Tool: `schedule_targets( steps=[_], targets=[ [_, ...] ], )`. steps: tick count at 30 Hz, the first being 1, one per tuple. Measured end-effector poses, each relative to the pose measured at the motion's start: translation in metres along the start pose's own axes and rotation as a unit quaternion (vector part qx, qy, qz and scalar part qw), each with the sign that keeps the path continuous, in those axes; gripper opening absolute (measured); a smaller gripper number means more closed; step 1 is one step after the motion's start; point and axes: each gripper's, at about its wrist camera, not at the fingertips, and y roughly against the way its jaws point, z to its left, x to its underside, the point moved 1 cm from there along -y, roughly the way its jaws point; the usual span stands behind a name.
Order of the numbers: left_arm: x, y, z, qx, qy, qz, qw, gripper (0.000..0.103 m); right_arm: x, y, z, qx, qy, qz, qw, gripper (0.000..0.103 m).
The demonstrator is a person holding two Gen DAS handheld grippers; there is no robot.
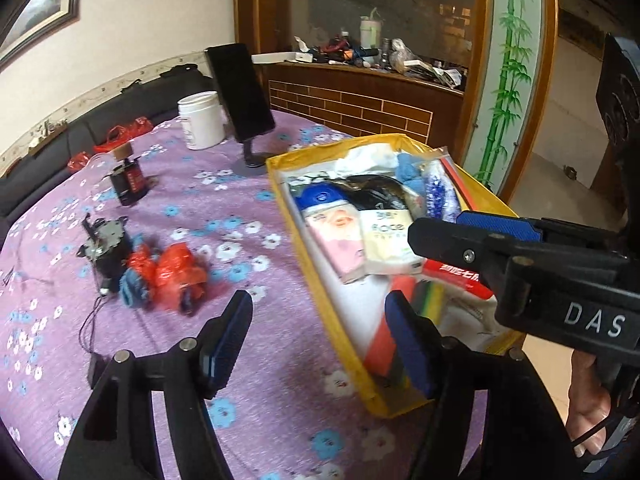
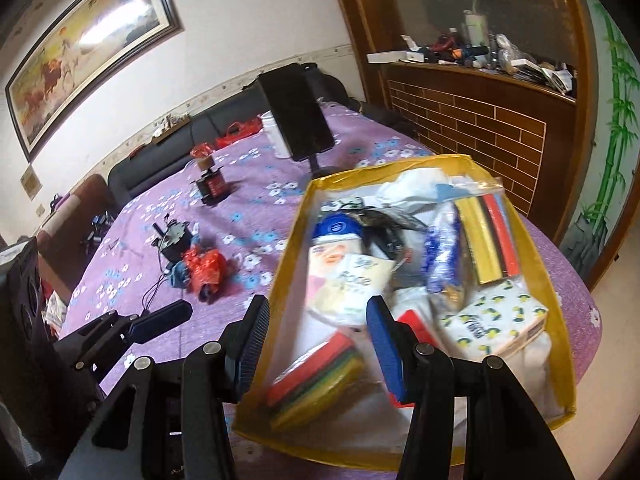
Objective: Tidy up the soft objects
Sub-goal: 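Withdraw both tools and move the right tool to the orange-red plastic bag, then grasp the orange-red plastic bag with the right tool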
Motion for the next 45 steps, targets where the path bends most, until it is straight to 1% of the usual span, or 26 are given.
schedule_targets(
  steps=[6,9,12,16,19,21,22,24,25,26,28,30,32,33,34,35,38,41,42,44,45],
  targets=[
    [0.004,0.006,0.022,-0.006,0.021,-0.001,0.9998,0.068,-0.001,-0.009,0.021,0.0,0.016,0.009,1.0,0.055],
    [0.005,0.01,0.042,-0.014,0.038,0.002,0.9992,0.068,-0.004,-0.015,0.033,0.0,0.023,0.014,1.0,0.055],
    [0.005,0.017,0.075,-0.037,0.063,0.006,0.9973,0.068,-0.008,-0.021,0.047,-0.005,0.028,0.018,0.999,0.055],
    [0.005,0.021,0.128,-0.075,0.099,0.017,0.9921,0.068,-0.011,-0.032,0.075,-0.016,0.044,0.025,0.999,0.055],
    [0.007,0.019,0.164,-0.096,0.112,0.027,0.9887,0.068,-0.014,-0.051,0.099,-0.027,0.05,0.04,0.998,0.055],
    [0.011,0.017,0.183,-0.108,0.125,0.025,0.9859,0.068,-0.014,-0.072,0.116,-0.028,0.052,0.057,0.997,0.055],
    [0.015,0.017,0.193,-0.112,0.138,0.024,0.9837,0.068,-0.014,-0.082,0.12,-0.024,0.054,0.064,0.996,0.055],
    [0.023,0.014,0.211,-0.108,0.169,0.022,0.9794,0.068,-0.013,-0.105,0.13,-0.007,0.052,0.077,0.996,0.055],
    [0.024,0.011,0.218,-0.111,0.18,0.032,0.9768,0.068,-0.015,-0.116,0.134,0.009,0.052,0.077,0.996,0.055],
    [0.025,0.01,0.223,-0.108,0.188,0.038,0.9753,0.068,-0.017,-0.125,0.137,0.022,0.05,0.077,0.996,0.055],
    [0.024,0.013,0.232,-0.103,0.205,0.03,0.9728,0.068,-0.02,-0.141,0.137,0.03,0.041,0.083,0.995,0.054],
    [0.025,0.016,0.237,-0.105,0.215,0.025,0.9705,0.068,-0.02,-0.16,0.137,0.033,0.024,0.093,0.995,0.054],
    [0.026,0.017,0.241,-0.108,0.223,0.025,0.9687,0.068,-0.018,-0.175,0.14,0.033,0.024,0.105,0.994,0.051],
    [0.027,0.017,0.242,-0.107,0.225,0.026,0.968,0.068,-0.016,-0.182,0.143,0.031,0.031,0.111,0.993,0.04],
    [0.027,0.017,0.243,-0.105,0.227,0.028,0.9677,0.068,-0.014,-0.186,0.144,0.04,0.039,0.119,0.991,0.031],
    [0.028,0.016,0.244,-0.104,0.228,0.028,0.9676,0.068,-0.011,-0.19,0.144,0.051,0.043,0.124,0.99,0.031],
    [0.026,0.018,0.243,-0.108,0.227,0.024,0.9677,0.068,-0.014,-0.184,0.14,0.052,0.032,0.104,0.993,0.028],
    [0.025,0.018,0.242,-0.108,0.227,0.023,0.9677,0.068,-0.03,-0.177,0.136,0.07,0.019,0.06,0.996,0.028],
    [0.025,0.017,0.241,-0.107,0.227,0.023,0.9677,0.068,-0.036,-0.18,0.136,0.068,0.011,0.06,0.996,0.028],
    [0.025,0.017,0.241,-0.106,0.225,0.024,0.9683,0.068,-0.044,-0.193,0.138,0.048,-0.005,0.06,0.997,0.028],
    [0.026,0.016,0.24,-0.107,0.223,0.026,0.9686,0.068,-0.046,-0.199,0.14,0.046,-0.003,0.057,0.997,0.028]
  ],
)
